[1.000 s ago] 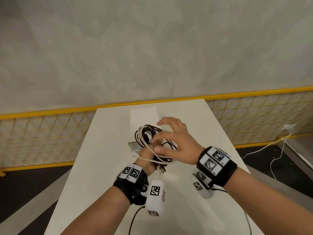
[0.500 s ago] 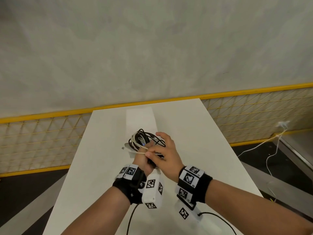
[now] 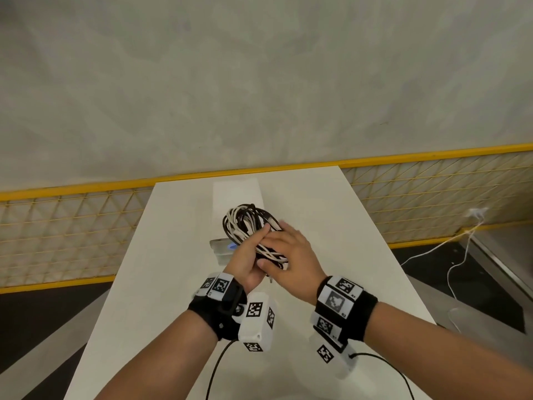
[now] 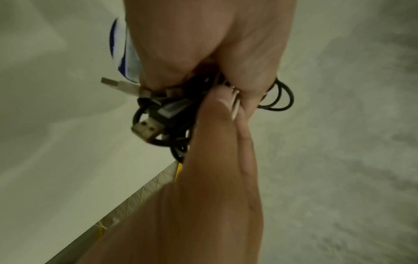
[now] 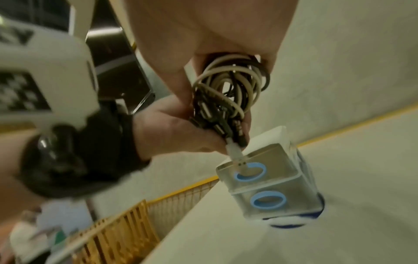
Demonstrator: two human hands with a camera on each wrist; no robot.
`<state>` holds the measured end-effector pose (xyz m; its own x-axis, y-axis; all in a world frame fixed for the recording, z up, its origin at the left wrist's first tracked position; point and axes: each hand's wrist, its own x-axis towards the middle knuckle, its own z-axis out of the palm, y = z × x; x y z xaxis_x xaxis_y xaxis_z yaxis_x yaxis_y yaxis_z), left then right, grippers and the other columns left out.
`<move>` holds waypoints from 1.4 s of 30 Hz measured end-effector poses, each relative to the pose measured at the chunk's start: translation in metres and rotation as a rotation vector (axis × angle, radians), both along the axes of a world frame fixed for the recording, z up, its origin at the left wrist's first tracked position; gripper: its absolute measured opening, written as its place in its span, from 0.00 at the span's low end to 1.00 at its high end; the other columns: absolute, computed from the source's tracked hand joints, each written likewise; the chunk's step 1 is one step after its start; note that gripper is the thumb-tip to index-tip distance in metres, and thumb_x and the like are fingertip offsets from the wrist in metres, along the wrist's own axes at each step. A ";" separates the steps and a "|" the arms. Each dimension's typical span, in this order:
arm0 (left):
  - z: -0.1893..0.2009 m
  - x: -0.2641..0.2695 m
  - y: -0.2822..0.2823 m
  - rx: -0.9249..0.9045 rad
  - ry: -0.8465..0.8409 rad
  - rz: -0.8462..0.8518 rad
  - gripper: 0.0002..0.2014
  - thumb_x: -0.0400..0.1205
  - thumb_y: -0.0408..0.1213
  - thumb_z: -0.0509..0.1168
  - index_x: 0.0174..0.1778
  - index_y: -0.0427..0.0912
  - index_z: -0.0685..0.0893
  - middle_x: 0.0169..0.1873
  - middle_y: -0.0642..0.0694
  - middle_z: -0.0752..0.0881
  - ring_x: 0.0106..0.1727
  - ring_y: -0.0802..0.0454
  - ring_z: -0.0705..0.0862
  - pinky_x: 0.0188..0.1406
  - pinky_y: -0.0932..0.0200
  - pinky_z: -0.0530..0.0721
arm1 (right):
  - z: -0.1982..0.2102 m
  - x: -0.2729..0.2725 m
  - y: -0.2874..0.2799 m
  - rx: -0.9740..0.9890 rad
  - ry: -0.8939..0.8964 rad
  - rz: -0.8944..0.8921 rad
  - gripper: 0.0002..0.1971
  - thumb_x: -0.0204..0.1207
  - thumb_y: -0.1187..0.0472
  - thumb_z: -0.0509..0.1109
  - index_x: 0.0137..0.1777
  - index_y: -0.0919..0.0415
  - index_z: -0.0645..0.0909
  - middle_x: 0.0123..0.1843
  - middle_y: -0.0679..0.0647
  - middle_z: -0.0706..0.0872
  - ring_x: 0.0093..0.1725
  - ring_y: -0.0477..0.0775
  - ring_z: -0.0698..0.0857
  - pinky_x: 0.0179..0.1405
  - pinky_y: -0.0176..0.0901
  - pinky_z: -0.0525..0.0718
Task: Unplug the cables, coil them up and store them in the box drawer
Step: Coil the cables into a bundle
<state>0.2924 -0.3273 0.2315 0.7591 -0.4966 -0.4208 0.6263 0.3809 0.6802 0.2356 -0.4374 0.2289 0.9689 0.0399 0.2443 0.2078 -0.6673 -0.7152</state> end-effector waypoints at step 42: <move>-0.015 -0.004 0.013 0.297 -0.163 -0.235 0.25 0.79 0.57 0.63 0.70 0.52 0.79 0.67 0.51 0.83 0.71 0.52 0.77 0.70 0.52 0.74 | -0.003 0.012 -0.007 0.602 0.706 0.128 0.13 0.62 0.73 0.77 0.47 0.64 0.84 0.39 0.65 0.86 0.38 0.64 0.86 0.33 0.52 0.88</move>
